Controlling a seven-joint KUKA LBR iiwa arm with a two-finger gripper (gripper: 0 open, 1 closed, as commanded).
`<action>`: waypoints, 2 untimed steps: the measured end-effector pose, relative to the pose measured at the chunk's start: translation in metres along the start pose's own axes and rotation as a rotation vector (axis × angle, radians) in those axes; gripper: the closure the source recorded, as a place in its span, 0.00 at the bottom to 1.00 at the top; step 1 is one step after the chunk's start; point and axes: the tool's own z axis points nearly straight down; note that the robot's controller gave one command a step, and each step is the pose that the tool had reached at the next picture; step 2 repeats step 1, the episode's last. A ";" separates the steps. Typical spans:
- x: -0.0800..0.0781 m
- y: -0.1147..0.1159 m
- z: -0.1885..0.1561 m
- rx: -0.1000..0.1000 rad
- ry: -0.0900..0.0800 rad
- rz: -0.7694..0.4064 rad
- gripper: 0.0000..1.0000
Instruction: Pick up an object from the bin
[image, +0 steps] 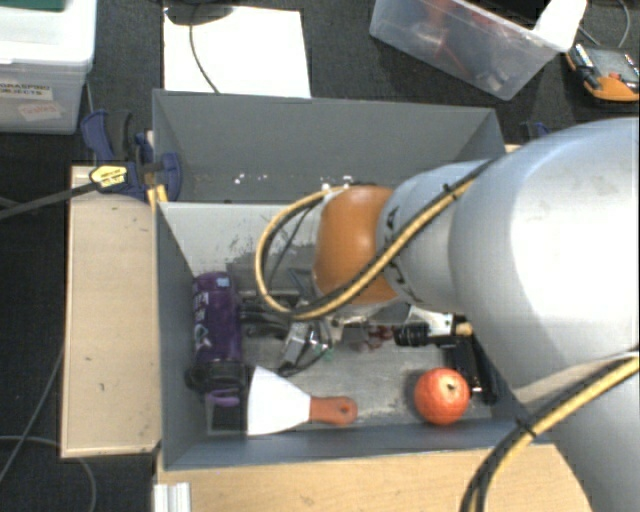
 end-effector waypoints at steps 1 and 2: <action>0.003 0.003 -0.016 0.005 0.002 -0.071 1.00; 0.003 0.003 -0.016 0.005 0.002 -0.071 1.00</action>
Offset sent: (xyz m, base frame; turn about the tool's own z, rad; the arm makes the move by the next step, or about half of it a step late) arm -0.0032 0.0026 0.0151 -0.0023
